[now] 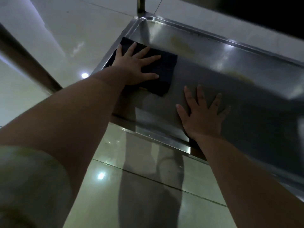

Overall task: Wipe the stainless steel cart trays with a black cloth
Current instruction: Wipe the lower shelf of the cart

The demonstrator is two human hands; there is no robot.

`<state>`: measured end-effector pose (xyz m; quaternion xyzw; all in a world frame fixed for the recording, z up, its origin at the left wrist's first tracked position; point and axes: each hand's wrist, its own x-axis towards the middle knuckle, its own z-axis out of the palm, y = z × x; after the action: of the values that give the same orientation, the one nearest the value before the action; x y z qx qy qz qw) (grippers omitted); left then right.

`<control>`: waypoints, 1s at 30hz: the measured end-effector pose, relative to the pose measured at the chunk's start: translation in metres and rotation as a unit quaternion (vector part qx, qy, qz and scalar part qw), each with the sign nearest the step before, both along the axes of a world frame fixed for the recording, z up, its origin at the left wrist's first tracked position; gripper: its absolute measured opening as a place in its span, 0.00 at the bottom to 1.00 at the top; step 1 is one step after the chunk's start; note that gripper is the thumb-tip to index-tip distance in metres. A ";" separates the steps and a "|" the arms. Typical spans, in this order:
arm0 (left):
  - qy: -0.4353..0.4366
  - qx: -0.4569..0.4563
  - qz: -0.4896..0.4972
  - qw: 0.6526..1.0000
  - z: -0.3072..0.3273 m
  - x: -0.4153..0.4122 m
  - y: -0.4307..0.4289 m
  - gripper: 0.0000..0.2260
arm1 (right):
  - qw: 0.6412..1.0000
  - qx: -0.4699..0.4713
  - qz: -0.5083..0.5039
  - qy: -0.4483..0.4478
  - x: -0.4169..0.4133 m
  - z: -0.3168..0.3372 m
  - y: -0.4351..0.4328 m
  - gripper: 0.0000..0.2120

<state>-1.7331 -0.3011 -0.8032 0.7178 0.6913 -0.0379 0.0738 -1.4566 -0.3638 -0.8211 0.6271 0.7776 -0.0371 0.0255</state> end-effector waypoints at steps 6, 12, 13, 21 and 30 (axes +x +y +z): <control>-0.002 -0.012 0.019 1.000 0.002 0.013 -0.020 0.33 | 1.000 0.003 -0.008 0.003 0.003 -0.002 0.000 0.30; -0.040 -0.039 -0.007 0.998 0.003 0.004 -0.130 0.33 | 1.000 0.004 -0.010 0.011 0.007 -0.003 -0.003 0.31; -0.044 -0.034 -0.010 0.998 0.004 0.001 -0.151 0.32 | 1.000 0.005 -0.009 0.013 0.007 -0.003 -0.003 0.31; -0.032 -0.011 0.024 0.999 0.000 0.004 -0.132 0.30 | 1.000 0.005 -0.008 0.001 0.006 -0.002 -0.006 0.30; -0.012 -0.025 0.068 0.997 -0.001 0.023 0.011 0.32 | 1.000 0.012 -0.003 0.008 0.007 -0.004 -0.005 0.31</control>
<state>-1.7102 -0.2906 -0.8047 0.6676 0.7363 -0.0414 0.1024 -1.4495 -0.3692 -0.8255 0.6295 0.7762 -0.0324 0.0116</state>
